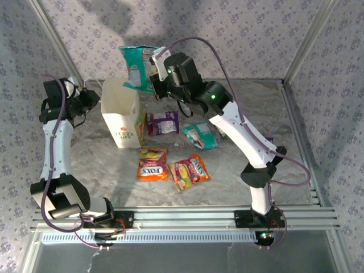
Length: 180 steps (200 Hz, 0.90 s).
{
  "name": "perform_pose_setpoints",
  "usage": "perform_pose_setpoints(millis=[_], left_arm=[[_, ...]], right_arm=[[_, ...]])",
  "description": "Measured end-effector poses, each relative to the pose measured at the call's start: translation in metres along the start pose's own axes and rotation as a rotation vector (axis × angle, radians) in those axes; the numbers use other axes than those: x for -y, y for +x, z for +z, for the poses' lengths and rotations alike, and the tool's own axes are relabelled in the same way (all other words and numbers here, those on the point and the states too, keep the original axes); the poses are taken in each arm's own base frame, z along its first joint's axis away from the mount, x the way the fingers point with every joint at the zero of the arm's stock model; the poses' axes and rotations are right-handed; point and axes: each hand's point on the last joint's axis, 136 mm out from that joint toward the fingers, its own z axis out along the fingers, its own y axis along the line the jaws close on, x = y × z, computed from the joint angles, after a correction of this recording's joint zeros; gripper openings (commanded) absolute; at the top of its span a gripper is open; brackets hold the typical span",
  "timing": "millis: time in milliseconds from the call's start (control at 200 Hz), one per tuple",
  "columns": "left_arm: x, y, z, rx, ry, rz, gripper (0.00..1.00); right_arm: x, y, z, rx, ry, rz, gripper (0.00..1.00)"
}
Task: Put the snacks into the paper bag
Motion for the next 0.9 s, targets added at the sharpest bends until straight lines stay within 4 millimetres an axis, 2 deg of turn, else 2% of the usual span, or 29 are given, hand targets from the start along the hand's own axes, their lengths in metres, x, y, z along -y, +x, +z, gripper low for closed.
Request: perform_pose_setpoints(millis=[220, 545, 900], left_arm=[[-0.001, 0.004, 0.003, -0.013, 0.010, -0.010, 0.13], [-0.002, 0.006, 0.003, -0.019, 0.018, -0.023, 0.12], [0.000, 0.007, 0.003, -0.025, 0.028, -0.032, 0.11]], right_arm=[[-0.022, 0.001, 0.019, 0.003, -0.074, 0.027, 0.00], [-0.045, 0.004, 0.030, 0.001, -0.170, 0.084, 0.00], [-0.074, 0.006, 0.055, 0.017, -0.300, 0.192, 0.00]])
